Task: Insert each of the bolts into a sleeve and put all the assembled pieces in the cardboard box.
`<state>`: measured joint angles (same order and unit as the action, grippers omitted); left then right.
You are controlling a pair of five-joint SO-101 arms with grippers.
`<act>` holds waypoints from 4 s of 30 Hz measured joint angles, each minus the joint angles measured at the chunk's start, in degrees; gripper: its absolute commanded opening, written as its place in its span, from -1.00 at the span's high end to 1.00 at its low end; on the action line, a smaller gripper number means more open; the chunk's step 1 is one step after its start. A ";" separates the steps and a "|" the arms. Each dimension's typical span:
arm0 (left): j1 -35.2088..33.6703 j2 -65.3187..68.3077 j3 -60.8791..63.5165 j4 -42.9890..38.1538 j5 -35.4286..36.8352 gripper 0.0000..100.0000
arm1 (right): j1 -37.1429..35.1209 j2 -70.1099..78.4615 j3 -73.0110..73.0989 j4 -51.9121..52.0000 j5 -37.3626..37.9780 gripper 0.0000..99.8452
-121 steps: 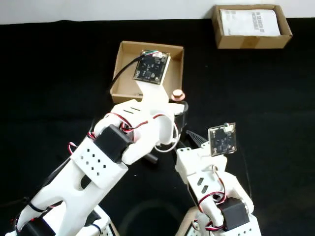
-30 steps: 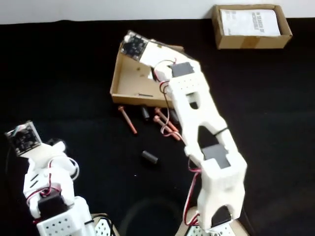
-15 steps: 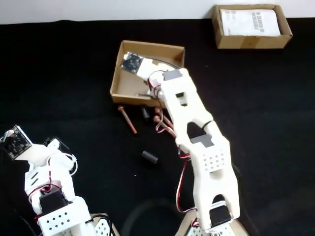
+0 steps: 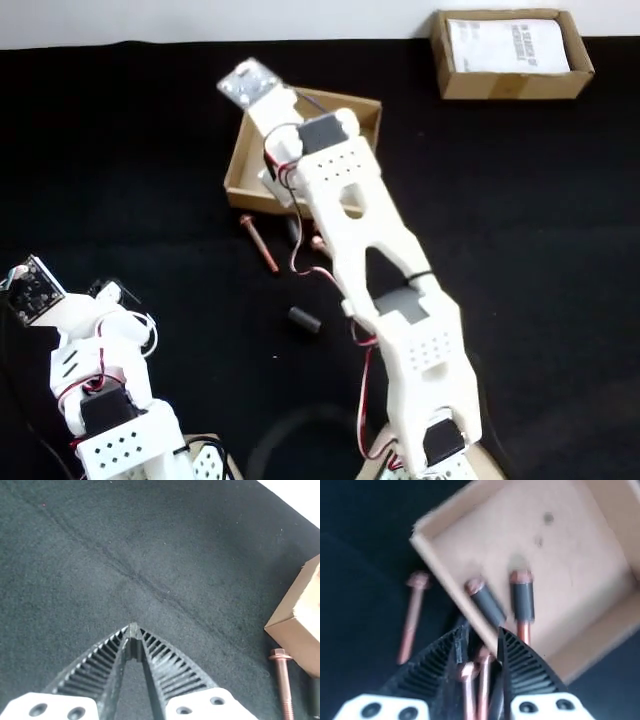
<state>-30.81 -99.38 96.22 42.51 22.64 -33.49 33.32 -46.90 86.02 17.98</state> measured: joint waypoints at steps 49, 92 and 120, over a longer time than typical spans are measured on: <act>-0.09 0.00 0.00 0.00 -0.09 0.69 | -12.66 -32.44 70.68 -13.89 1.14 0.82; -0.09 0.18 0.09 0.00 -0.09 0.69 | -2.29 -24.79 41.14 2.99 -4.92 0.99; 17.14 0.18 -5.98 18.20 -5.98 0.96 | 6.07 -119.56 101.98 -12.75 -20.66 0.99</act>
<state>-13.67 -99.21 90.24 60.70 16.66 -27.43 -86.24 55.08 73.27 -2.68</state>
